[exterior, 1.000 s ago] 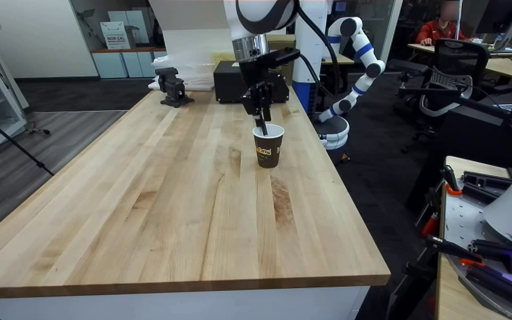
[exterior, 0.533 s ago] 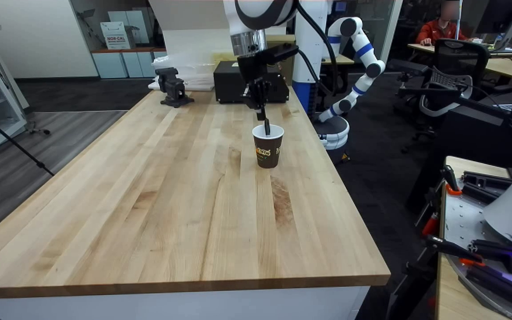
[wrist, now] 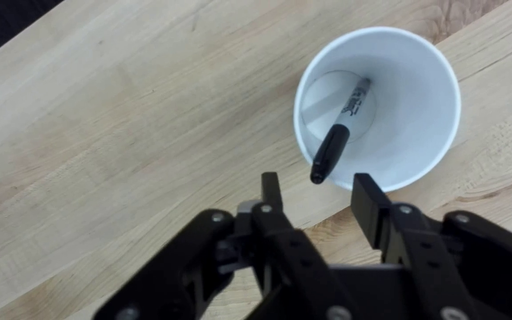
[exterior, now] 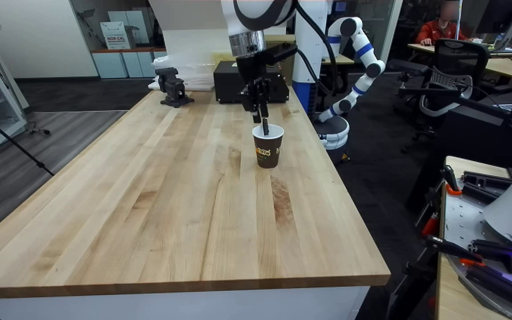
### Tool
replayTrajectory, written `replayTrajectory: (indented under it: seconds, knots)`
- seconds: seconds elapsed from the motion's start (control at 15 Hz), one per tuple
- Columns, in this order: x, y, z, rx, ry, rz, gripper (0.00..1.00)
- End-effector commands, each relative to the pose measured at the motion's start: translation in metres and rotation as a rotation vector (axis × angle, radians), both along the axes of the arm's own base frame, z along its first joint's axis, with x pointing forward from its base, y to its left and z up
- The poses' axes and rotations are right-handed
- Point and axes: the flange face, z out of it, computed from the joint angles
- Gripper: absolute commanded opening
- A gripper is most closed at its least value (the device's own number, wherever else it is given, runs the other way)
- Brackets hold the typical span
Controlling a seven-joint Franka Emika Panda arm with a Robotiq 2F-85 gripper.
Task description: Put the marker on the table
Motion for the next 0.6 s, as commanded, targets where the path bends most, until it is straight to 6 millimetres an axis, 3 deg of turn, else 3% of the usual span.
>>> replayTrajectory:
  seconds: [0.0, 0.13, 0.2, 0.33, 0.53]
  knots:
    - [-0.0041, 0.0026, 0.0055, -0.013, 0.042, 0.011, 0.77]
    - [-0.0073, 0.0028, 0.0042, -0.01, 0.069, 0.02, 0.89]
    - [-0.0083, 0.0026, 0.0031, -0.011, 0.077, 0.022, 0.46]
    - [-0.0107, 0.0023, 0.0022, -0.01, 0.097, 0.031, 0.49]
    - [-0.0131, 0.0012, 0.0024, -0.013, 0.12, 0.036, 0.29]
